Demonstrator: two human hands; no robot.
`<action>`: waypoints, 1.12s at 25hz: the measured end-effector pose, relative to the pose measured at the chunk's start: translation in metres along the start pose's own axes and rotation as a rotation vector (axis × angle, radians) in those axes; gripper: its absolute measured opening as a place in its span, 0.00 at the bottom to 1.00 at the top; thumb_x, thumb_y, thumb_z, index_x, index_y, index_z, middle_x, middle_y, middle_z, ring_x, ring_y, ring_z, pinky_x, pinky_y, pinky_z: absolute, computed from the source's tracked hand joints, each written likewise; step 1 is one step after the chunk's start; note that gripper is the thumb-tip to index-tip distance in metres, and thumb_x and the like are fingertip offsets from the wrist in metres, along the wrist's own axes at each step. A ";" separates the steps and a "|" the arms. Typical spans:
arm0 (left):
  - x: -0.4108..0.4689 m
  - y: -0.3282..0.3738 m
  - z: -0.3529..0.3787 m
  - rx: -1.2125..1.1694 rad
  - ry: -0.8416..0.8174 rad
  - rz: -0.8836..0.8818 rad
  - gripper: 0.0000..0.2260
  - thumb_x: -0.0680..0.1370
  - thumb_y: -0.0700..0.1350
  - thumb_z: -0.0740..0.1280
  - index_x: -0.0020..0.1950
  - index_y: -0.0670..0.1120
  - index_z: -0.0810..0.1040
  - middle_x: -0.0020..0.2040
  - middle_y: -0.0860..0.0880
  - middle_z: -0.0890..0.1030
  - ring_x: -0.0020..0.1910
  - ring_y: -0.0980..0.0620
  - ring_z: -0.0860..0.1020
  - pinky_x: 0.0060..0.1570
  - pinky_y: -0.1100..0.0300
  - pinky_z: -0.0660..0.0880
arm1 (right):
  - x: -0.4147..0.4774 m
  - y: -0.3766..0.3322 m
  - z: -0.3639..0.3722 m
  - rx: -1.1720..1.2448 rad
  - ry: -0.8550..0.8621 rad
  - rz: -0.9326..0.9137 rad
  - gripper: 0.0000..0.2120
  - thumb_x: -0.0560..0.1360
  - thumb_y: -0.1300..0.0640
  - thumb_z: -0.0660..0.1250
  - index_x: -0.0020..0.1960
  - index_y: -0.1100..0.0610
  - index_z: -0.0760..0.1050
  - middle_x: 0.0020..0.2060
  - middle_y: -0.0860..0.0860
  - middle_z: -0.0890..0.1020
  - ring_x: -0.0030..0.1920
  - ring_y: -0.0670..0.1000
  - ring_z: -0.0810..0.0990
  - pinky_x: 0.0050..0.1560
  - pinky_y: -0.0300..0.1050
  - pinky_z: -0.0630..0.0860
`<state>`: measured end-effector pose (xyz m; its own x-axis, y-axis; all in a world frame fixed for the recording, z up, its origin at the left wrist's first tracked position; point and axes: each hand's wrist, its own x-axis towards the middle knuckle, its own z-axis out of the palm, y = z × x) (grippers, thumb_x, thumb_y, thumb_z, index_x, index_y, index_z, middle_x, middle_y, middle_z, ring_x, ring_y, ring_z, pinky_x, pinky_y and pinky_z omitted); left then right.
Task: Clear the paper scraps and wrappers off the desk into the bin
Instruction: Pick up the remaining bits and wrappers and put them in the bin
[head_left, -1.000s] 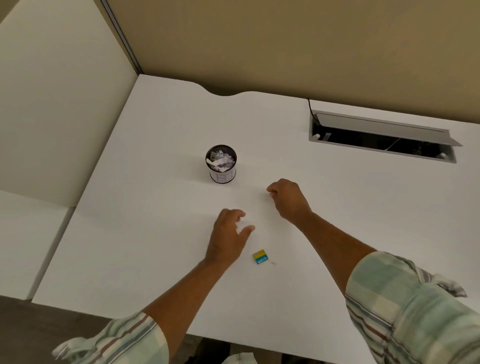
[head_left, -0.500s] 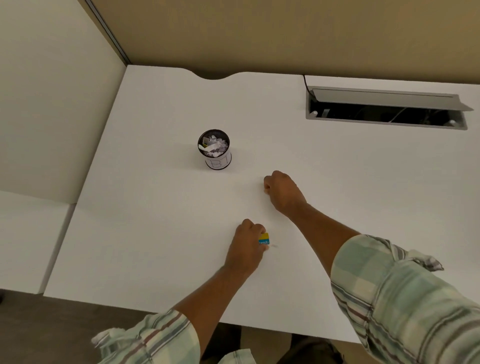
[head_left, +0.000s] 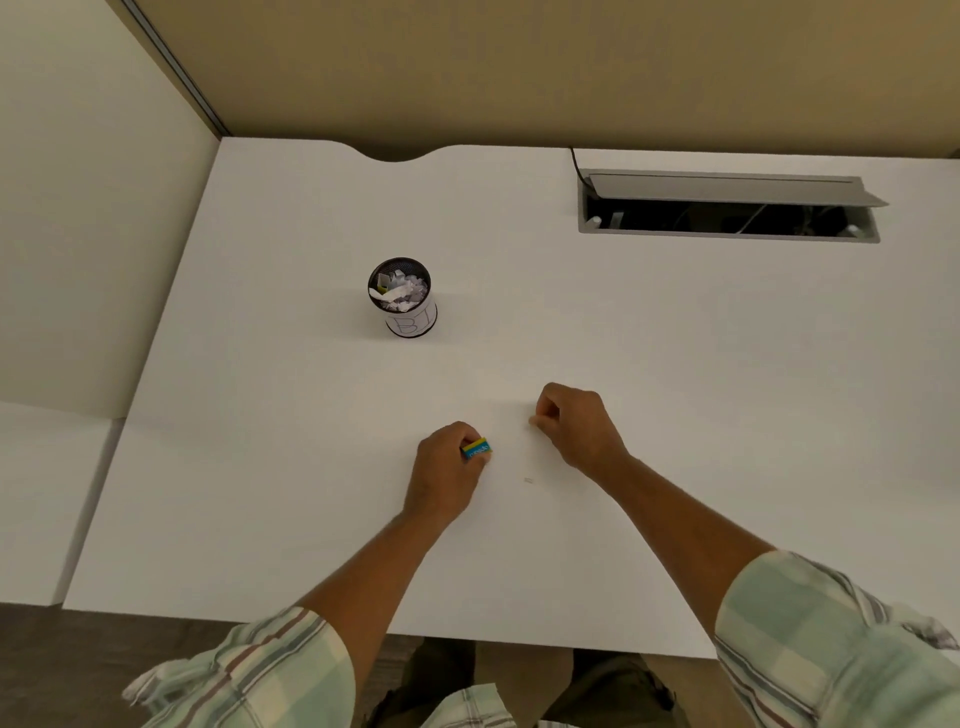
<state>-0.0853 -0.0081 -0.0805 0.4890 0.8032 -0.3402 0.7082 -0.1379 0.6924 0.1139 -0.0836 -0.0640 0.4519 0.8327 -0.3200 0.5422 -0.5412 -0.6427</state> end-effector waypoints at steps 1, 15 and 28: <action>0.001 -0.001 -0.002 -0.027 -0.003 -0.018 0.05 0.74 0.43 0.76 0.46 0.47 0.81 0.41 0.53 0.83 0.38 0.58 0.78 0.41 0.69 0.75 | -0.009 0.004 0.003 0.021 -0.011 0.020 0.05 0.74 0.60 0.71 0.41 0.55 0.76 0.35 0.49 0.81 0.37 0.51 0.79 0.37 0.45 0.75; 0.004 0.001 -0.007 -0.206 0.030 -0.229 0.08 0.72 0.48 0.79 0.47 0.47 0.83 0.41 0.54 0.85 0.41 0.56 0.83 0.39 0.66 0.75 | -0.070 0.019 0.050 -0.373 -0.111 -0.174 0.08 0.80 0.58 0.62 0.45 0.59 0.76 0.43 0.54 0.75 0.42 0.56 0.77 0.39 0.49 0.77; 0.000 -0.004 -0.019 -0.179 0.113 -0.062 0.07 0.74 0.47 0.77 0.50 0.47 0.84 0.43 0.53 0.85 0.40 0.55 0.82 0.44 0.63 0.78 | -0.021 -0.019 0.033 -0.121 0.001 -0.002 0.06 0.80 0.61 0.61 0.45 0.56 0.73 0.44 0.51 0.74 0.41 0.51 0.75 0.39 0.41 0.71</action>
<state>-0.0977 0.0037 -0.0709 0.3797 0.8683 -0.3192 0.6289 0.0108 0.7774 0.0704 -0.0864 -0.0682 0.4514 0.8336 -0.3183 0.6245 -0.5499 -0.5546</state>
